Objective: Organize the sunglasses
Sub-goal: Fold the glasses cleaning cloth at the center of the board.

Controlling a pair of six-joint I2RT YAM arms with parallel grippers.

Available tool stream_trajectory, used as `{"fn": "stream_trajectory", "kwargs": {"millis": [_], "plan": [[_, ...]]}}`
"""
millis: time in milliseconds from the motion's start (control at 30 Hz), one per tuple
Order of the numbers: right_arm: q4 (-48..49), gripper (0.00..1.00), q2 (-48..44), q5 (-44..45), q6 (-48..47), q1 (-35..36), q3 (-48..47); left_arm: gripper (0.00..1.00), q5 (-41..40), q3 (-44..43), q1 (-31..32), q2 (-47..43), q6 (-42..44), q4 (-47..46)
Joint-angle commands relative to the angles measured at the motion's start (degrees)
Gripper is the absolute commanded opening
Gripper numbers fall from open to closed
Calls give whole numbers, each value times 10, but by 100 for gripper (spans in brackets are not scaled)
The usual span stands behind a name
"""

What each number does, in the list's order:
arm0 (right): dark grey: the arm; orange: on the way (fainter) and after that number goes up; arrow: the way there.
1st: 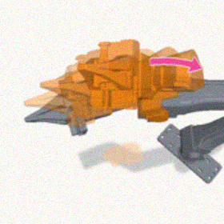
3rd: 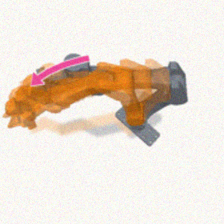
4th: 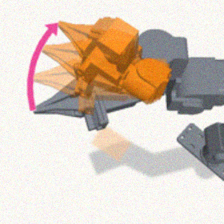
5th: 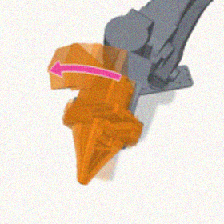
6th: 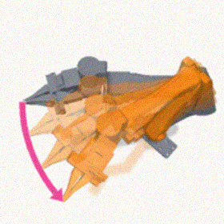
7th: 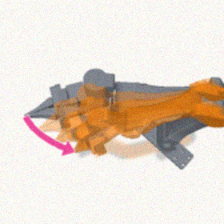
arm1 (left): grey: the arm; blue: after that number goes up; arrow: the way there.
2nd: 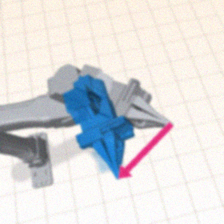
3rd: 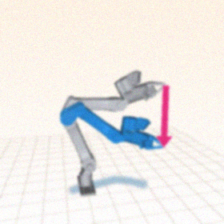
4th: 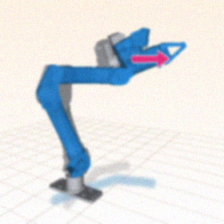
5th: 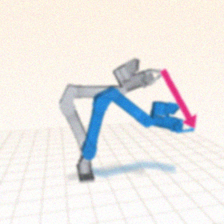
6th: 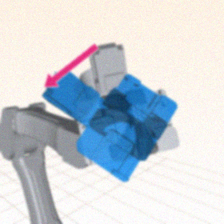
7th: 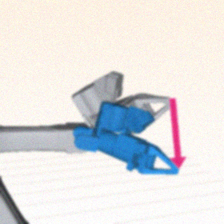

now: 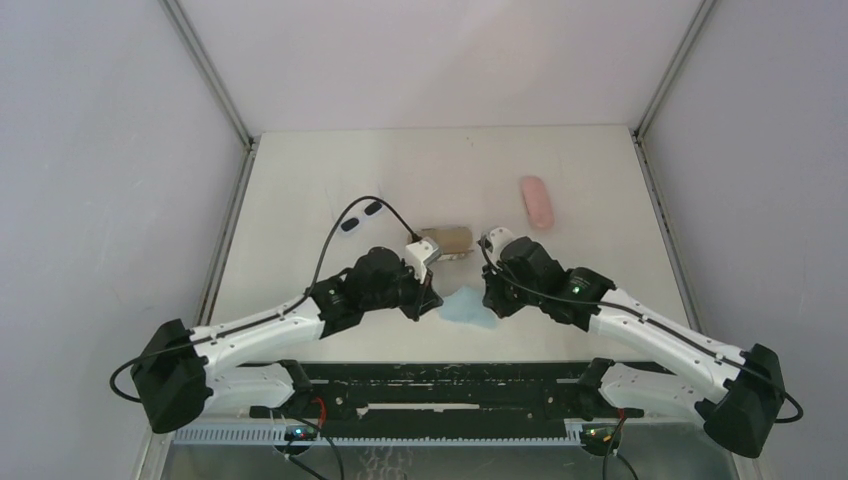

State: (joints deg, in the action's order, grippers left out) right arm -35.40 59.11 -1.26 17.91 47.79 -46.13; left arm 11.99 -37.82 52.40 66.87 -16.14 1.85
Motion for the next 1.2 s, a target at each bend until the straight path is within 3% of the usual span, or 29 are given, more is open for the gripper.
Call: {"fn": "stream_trajectory", "kwargs": {"millis": [0, 200, 567, 867, 1167], "plan": [[-30, 0, -35, 7, 42, 25, -3, 0, -38, 8, 19, -51, -18, 27], [-41, 0, -33, -7, 54, 28, 1, 0, -62, -4, 23, -67, -26, 66], [27, 0, 57, -28, -3, -62, 12, 0, -103, -45, 15, 78, -14, 15], [96, 0, 121, -61, -38, -133, 12, 0, -59, -98, -38, 150, 15, -7], [139, 0, 160, -95, -60, -146, 12, 0, -35, -139, -44, 208, 33, -11]]}}
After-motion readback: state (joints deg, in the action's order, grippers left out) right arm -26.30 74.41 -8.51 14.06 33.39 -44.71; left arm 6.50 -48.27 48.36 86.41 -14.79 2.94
